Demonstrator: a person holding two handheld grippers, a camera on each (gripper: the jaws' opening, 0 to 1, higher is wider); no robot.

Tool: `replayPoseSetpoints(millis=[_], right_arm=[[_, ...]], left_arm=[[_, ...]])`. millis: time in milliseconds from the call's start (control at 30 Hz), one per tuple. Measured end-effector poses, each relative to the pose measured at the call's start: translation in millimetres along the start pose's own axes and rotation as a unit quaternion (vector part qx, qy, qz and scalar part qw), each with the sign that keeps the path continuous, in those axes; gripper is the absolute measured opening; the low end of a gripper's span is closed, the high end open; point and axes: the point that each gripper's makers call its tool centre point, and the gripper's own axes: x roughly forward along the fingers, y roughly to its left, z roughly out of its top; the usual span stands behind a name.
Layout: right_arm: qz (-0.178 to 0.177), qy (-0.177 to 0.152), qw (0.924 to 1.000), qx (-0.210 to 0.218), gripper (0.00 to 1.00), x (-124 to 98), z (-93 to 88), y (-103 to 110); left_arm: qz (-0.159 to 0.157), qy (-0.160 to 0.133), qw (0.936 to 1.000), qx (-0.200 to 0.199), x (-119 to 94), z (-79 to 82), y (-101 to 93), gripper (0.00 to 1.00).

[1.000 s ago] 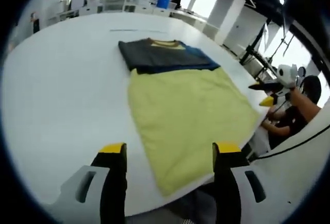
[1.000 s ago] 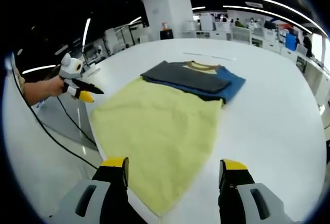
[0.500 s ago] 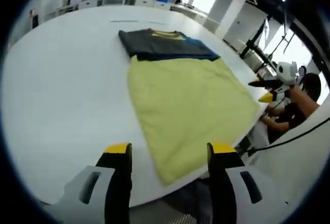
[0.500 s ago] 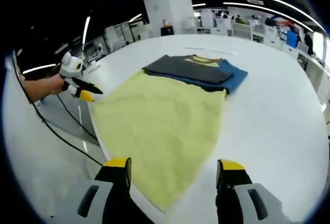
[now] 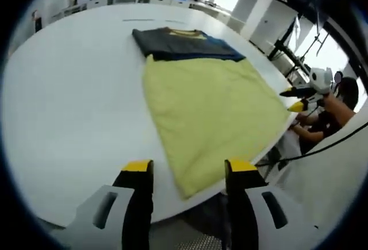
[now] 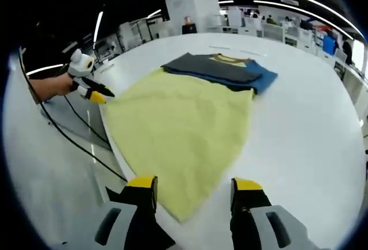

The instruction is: Fold the garment on the visible template until the final outline fits inside the template.

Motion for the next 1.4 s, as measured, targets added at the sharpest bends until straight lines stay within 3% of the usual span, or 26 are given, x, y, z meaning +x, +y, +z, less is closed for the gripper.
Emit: replayPoseSetpoints(millis=[167, 400, 967, 1267, 1400], right_arm=[[-0.002, 0.009, 0.9998, -0.018, 0.35, -1, -6.9, 0], [-0.002, 0.017, 0.9996, -0.021, 0.3, -2, -13.6, 0], [-0.001, 0.026, 0.999, -0.036, 0.13, -6, -23.1, 3], [0.002, 0.031, 0.9985, -0.045, 0.04, -6, -24.5, 4], [0.005, 0.031, 0.9985, -0.044, 0.01, -5, -24.2, 4]], left_arm=[[0.0, 0.002, 1.0, 0.005, 0, -2.1, -0.1, 0.4], [-0.001, 0.013, 0.9998, 0.016, 0, -8.9, -1.5, 0.27], [0.002, 0.023, 0.9994, 0.028, 0, -15.7, 2.5, 0.16], [0.004, 0.035, 0.9988, 0.033, 1, -20.6, 5.9, 0.03], [0.005, 0.035, 0.9989, 0.032, 2, -20.1, 5.5, 0.02]])
